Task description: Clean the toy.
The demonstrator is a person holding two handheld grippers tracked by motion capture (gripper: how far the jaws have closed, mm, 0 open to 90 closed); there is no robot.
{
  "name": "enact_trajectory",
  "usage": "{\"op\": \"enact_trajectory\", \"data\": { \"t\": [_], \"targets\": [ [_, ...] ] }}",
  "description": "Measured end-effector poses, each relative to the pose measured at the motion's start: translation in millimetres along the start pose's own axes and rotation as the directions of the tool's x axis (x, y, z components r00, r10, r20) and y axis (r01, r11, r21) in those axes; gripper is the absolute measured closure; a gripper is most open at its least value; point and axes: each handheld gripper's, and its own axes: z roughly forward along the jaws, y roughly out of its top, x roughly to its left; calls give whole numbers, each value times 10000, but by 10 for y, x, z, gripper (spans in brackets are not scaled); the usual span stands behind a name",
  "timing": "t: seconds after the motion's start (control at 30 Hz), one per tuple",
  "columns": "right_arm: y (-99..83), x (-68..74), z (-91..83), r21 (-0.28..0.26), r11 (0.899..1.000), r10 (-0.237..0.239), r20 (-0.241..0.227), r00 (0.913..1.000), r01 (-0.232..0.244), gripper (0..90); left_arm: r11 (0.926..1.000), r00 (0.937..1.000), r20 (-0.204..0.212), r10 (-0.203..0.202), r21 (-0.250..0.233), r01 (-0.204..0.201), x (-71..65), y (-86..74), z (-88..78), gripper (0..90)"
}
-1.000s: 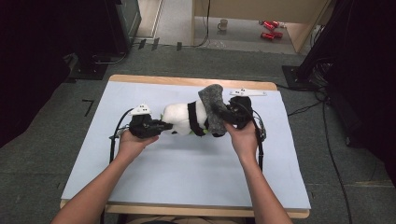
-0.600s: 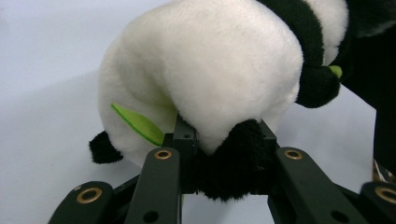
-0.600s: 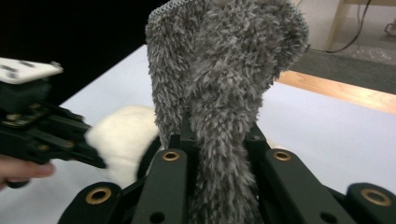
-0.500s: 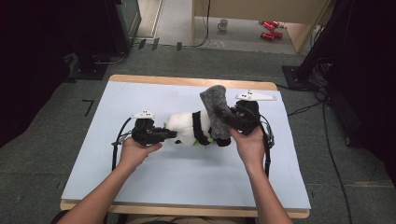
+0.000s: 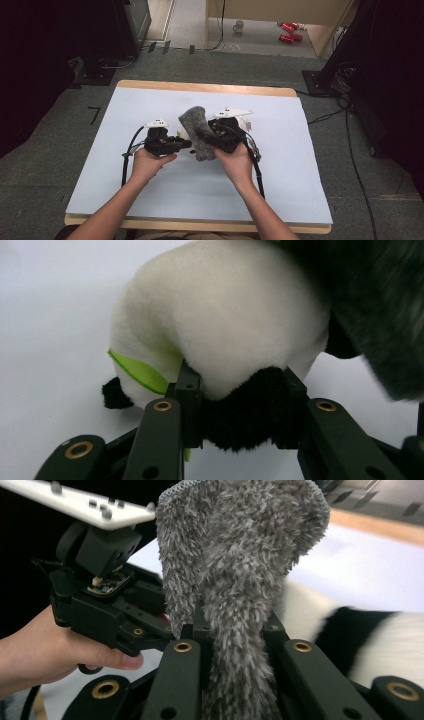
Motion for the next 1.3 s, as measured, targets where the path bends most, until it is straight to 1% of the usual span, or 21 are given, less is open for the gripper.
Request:
{"op": "enact_trajectory", "data": {
  "t": [0.03, 0.07, 0.1, 0.13, 0.17, 0.27, 0.33, 0.37, 0.4, 0.43, 0.47, 0.53, 0.6, 0.8, 0.87, 0.97, 1.0, 1.1, 1.13, 1.2, 1.3],
  "targets": [
    [-19, 13, 54, 94, 9999, -35, 30, 10000, 35, 776, 10000, 10000, -47, 5, 38, -5, -1, -2, 2, 646],
    [-53, 31, 141, 295, 9993, -231, 183, 9996, 225, 776, 9999, 9998, -213, 33, 132, -30, -8, -7, 14, 644],
    [-53, 31, 141, 295, 9993, -231, 183, 9996, 225, 776, 9999, 9998, -213, 33, 132, -30, -8, -7, 14, 644],
    [-86, 27, 185, 452, 9978, -500, 432, 9978, 481, 779, 9998, 9997, -256, 12, 213, -7, -5, -13, 24, 645],
    [-94, 12, 192, 473, 9968, -671, 504, 9965, 647, 781, 9997, 9995, -300, 38, 234, -31, -8, -15, 39, 646],
    [-100, -34, 176, 536, 9968, -618, 599, 9963, 586, 782, 9997, 9991, -400, 104, 231, -95, -12, -10, 45, 649],
    [-98, -101, 129, 697, 9946, -849, 1168, 9895, 771, 781, 9997, 9992, -386, 67, 234, -58, 7, -9, 48, 652],
    [-102, -149, 102, 720, 9949, -801, 1328, 9879, 709, 781, 9995, 9991, -391, 164, 268, -154, 7, -11, 50, 654],
    [-114, -254, 29, 633, 9975, -404, 1332, 9903, 321, 783, 9991, 9984, -446, 342, 285, -329, -14, -10, 58, 655],
    [-114, -254, 29, 633, 9975, -404, 1332, 9903, 321, 783, 9991, 9984, -446, 342, 285, -329, -14, -10, 58, 655],
    [-116, -329, -60, 623, 9979, -290, 1462, 9888, 200, 785, 9986, 9978, -475, 462, 296, -449, -31, -9, 66, 655],
    [-116, -349, -95, 628, 9980, -190, 1504, 9884, 96, 785, 9983, 9976, -460, 520, 292, -507, -43, -7, 75, 655],
    [-102, -437, -229, 393, 9992, 19, 1683, 9857, -87, 787, 9988, 9982, -403, 436, 261, -426, -35, -4, 76, 656],
    [-85, -563, -387, 72, 9987, 478, 1788, 9827, -498, 787, 9993, 9991, -276, 312, 231, -305, -2, 0, 75, 656],
    [-79, -634, -485, -105, 9980, 631, 1989, 9780, -623, 785, 9994, 9994, -225, 259, 212, -255, 16, 1, 73, 656],
    [-84, -687, -546, -224, 9963, 862, 2067, 9746, -833, 786, 9996, 9995, -221, 232, 177, -228, 25, 1, 77, 656],
    [-95, -732, -584, -291, 9947, 1022, 2073, 9729, -982, 786, 9996, 9995, -219, 242, 162, -239, 24, 1, 78, 656],
    [-116, -784, -607, -323, 9932, 1157, 1942, 9741, -1115, 786, 9996, 9995, -201, 223, 155, -220, 27, 0, 79, 656],
    [-137, -841, -629, -411, 9910, 1328, 1926, 9722, -1272, 786, 9997, 9996, -198, 219, 142, -216, 32, 1, 79, 656],
    [-148, -863, -640, -457, 9903, 1373, 1876, 9726, -1310, 786, 9997, 9996, -188, 203, 123, -201, 37, 0, 80, 656],
    [-194, -968, -710, -586, 9851, 1705, 2083, 9631, -1617, 788, 9998, 9996, -208, 179, 110, -176, 40, 2, 81, 656]
  ]
}}
